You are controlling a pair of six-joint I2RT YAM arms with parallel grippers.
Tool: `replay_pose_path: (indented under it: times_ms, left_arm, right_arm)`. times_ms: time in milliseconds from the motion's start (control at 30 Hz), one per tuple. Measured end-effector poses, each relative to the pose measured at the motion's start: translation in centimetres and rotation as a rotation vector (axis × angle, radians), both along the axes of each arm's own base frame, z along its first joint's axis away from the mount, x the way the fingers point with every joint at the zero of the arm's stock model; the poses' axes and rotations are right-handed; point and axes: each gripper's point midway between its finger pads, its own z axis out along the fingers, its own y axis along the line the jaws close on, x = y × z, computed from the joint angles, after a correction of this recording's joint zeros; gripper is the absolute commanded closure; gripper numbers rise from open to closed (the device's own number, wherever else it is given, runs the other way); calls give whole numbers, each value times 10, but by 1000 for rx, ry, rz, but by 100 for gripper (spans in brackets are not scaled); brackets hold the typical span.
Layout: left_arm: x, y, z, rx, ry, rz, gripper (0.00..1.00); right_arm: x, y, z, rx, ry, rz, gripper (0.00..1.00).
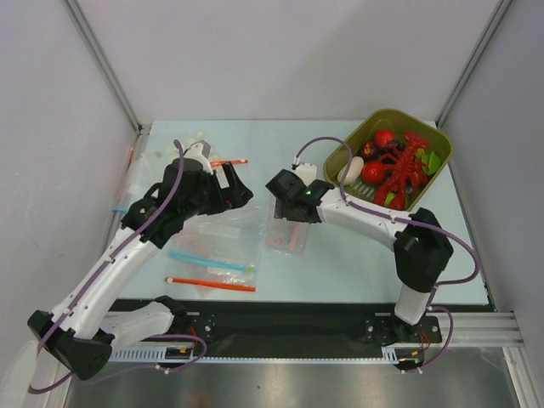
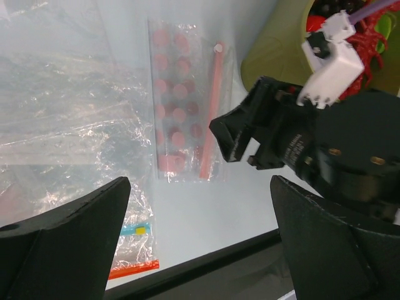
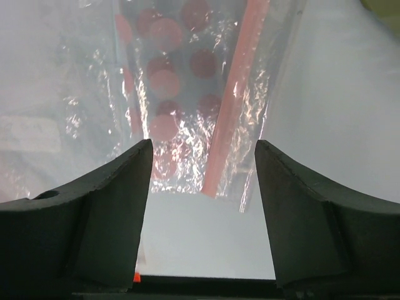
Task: Place the food in the zip-top bag and seal the zipper
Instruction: Pick up the zipper food storage bag at the center of the board.
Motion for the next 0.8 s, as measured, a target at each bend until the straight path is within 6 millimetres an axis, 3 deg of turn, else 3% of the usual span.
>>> replay_pose_path:
  times_ms: [100,367,567,800]
  left_arm:
    - [-6,3,5,7,-21,-20,0]
    - [-14,5,-6,63,7,-72,0]
    - [-18,7,-10,91,12,-96,0]
    - [-18,8,-11,108,6,-111,0]
  right_arm:
    - [8,-2,-12,-58,-10,-49,31]
    - [18,-15,-53,-213,11,-103,31]
    - [21,-19,-72,-281,32,-118,30]
    - [20,-30,-78,-323,45,-148,43]
